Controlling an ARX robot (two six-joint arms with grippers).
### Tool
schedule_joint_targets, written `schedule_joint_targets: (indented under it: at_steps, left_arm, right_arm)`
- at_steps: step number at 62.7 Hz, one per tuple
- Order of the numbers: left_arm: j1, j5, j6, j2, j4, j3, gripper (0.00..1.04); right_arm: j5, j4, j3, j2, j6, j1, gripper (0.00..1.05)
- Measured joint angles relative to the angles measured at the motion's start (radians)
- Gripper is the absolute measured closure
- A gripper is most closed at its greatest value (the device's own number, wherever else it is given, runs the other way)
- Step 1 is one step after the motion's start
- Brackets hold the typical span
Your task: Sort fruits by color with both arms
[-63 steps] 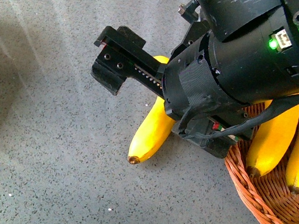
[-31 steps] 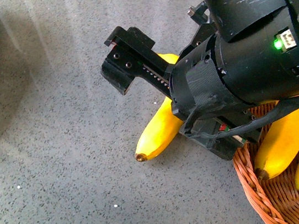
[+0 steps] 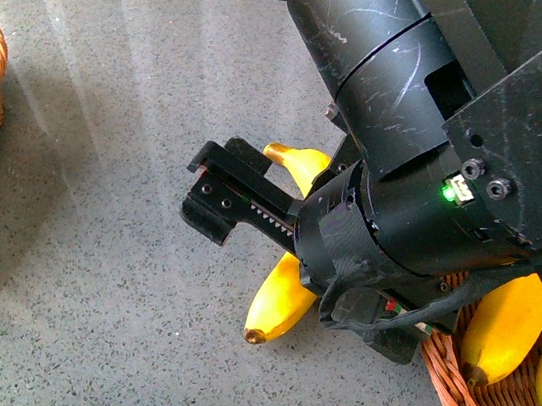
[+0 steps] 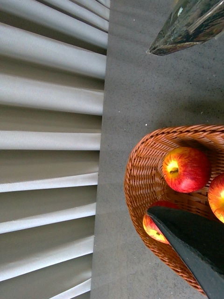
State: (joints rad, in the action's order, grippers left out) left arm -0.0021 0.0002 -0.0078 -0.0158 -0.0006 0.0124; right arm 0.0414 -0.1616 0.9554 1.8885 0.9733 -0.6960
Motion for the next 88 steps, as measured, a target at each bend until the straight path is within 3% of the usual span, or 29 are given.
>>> schedule_joint_targets:
  at_steps: [37, 56, 61, 82, 88]
  left_arm:
    - [0.000, 0.000, 0.000, 0.000, 0.000, 0.000, 0.09]
    - [0.000, 0.000, 0.000, 0.000, 0.000, 0.000, 0.09]
    - [0.000, 0.000, 0.000, 0.000, 0.000, 0.000, 0.09]
    - [0.000, 0.000, 0.000, 0.000, 0.000, 0.000, 0.09]
    - [0.000, 0.000, 0.000, 0.000, 0.000, 0.000, 0.09]
  right_arm:
    - [-0.017, -0.039, 0.005, 0.002, 0.004, 0.000, 0.10]
    - [-0.030, -0.050, 0.005, 0.009, 0.005, 0.002, 0.23]
    - [-0.031, -0.051, 0.005, 0.017, 0.005, 0.002, 0.30]
    - [-0.038, -0.063, 0.006, 0.032, 0.007, 0.008, 0.40]
    - [-0.040, -0.063, 0.008, 0.038, 0.008, 0.011, 0.53]
